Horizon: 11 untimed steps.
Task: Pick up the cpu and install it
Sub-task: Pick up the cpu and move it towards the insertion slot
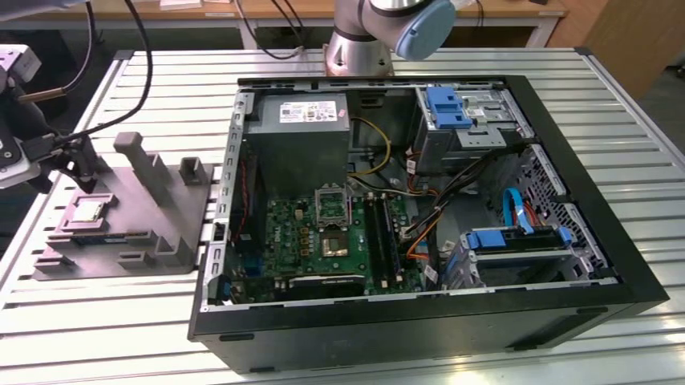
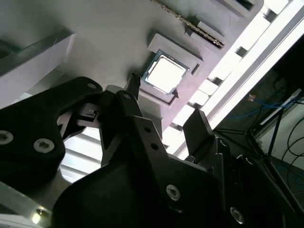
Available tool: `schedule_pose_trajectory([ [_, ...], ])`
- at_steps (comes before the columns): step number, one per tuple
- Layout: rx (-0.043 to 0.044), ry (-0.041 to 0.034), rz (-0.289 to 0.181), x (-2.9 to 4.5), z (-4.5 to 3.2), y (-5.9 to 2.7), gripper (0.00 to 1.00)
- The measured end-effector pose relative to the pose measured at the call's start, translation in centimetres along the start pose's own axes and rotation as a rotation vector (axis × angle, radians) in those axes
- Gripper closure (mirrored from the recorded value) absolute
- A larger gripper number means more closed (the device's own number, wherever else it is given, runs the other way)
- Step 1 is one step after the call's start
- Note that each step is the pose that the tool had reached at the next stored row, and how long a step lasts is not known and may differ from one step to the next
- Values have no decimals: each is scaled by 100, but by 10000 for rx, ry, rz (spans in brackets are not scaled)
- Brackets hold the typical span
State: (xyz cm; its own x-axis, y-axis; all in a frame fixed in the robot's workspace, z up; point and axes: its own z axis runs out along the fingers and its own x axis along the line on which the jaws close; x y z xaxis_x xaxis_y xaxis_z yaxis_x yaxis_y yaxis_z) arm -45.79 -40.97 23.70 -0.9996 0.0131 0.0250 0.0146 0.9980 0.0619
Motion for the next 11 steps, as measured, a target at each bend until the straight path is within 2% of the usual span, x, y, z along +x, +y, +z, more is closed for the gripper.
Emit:
schedule_pose_trajectory([
  [6,0,-1,9,-1,85,-13,37],
  [11,5,0,10,-1,93,-14,37],
])
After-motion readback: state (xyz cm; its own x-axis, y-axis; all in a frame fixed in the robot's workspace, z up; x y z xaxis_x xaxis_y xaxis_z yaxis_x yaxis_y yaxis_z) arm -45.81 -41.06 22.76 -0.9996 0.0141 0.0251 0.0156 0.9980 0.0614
